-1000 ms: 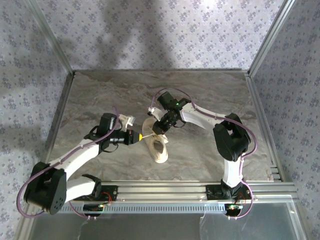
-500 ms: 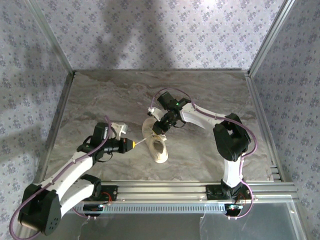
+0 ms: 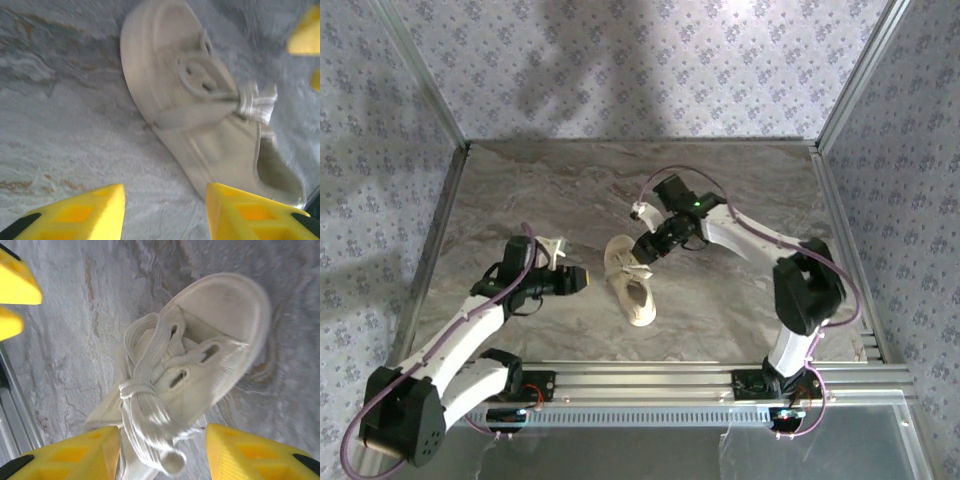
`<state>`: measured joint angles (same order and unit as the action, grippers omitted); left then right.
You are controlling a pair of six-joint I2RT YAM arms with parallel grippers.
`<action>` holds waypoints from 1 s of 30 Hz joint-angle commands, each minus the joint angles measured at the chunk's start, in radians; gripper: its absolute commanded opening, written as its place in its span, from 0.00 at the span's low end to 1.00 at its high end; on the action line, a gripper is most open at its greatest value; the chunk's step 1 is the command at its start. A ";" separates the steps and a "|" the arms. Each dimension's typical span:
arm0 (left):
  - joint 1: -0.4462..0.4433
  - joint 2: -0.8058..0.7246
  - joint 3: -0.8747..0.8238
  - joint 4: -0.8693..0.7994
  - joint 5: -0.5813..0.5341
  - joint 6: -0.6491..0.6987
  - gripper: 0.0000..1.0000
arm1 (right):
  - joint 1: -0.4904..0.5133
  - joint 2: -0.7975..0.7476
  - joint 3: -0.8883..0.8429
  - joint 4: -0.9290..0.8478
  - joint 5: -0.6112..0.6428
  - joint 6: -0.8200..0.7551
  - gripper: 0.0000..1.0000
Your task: Tie the shoes
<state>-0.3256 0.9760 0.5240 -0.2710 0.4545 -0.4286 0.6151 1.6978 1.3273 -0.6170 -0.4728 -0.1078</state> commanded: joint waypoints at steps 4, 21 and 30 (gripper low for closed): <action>0.033 0.194 0.159 -0.034 0.059 -0.143 0.54 | -0.069 -0.167 -0.211 0.066 -0.050 0.037 0.52; -0.182 0.492 0.383 -0.007 -0.206 -0.403 0.62 | -0.010 -0.051 -0.251 0.112 -0.055 -0.048 0.55; -0.240 0.578 0.407 0.026 -0.216 -0.445 0.62 | 0.020 0.014 -0.186 0.094 -0.045 -0.087 0.56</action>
<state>-0.5533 1.5307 0.8967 -0.2718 0.2520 -0.8398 0.6220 1.6939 1.1069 -0.5003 -0.5133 -0.1589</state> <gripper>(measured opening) 0.617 0.561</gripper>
